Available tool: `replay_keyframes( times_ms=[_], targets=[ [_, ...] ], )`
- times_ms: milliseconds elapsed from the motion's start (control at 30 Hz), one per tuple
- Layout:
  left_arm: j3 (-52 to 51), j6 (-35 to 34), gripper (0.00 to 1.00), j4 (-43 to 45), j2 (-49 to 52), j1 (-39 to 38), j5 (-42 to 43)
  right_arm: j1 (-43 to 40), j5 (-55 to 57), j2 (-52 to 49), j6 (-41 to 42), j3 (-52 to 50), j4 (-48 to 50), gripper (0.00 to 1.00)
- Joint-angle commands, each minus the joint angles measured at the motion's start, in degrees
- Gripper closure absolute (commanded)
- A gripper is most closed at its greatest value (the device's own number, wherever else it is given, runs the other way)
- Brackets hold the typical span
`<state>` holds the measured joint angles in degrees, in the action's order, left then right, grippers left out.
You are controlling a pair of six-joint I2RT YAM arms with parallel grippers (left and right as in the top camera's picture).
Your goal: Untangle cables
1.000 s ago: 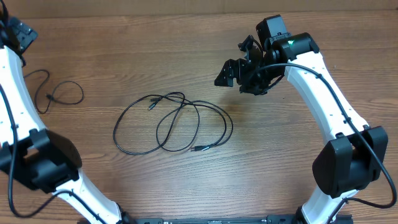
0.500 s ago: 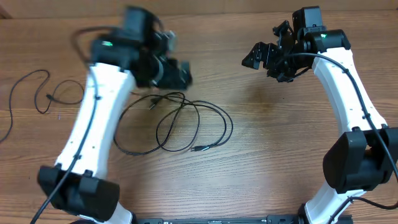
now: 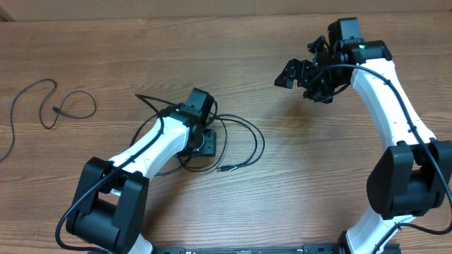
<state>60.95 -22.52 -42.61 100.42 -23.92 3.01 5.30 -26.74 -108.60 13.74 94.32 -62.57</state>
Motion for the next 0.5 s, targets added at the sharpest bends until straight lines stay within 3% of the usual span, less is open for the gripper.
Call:
replay_keyframes(
  times_ms=[0,33,67,167,300,400,467],
  targets=[
    [-0.48,0.42,0.71,3.85,-0.37,0.28,-2.01,0.20,0.17,1.18,-0.04,-0.26,0.70,0.05],
    [-0.39,1.40,0.89,4.72,-0.39,0.28,-2.60,0.20,0.17,1.18,-0.07,-0.26,1.05,0.05],
    [1.40,2.21,0.96,4.92,-0.55,0.33,-3.21,0.20,0.22,1.18,-0.31,-0.26,1.70,0.05],
    [13.20,3.76,0.96,-0.90,-2.67,0.33,-1.99,0.20,1.03,1.18,-0.26,-0.26,1.77,0.07],
    [34.60,7.15,0.96,-6.86,-6.08,0.33,3.87,0.20,0.00,1.36,0.17,0.70,0.11,0.22],
    [44.61,7.15,0.96,-7.52,-6.47,0.33,7.63,0.20,-5.03,3.19,-0.76,4.61,-2.80,0.21],
    [49.86,7.13,0.96,-7.43,-6.47,0.33,8.09,0.22,-7.23,6.78,-2.64,8.55,-5.16,0.16]
  ],
)
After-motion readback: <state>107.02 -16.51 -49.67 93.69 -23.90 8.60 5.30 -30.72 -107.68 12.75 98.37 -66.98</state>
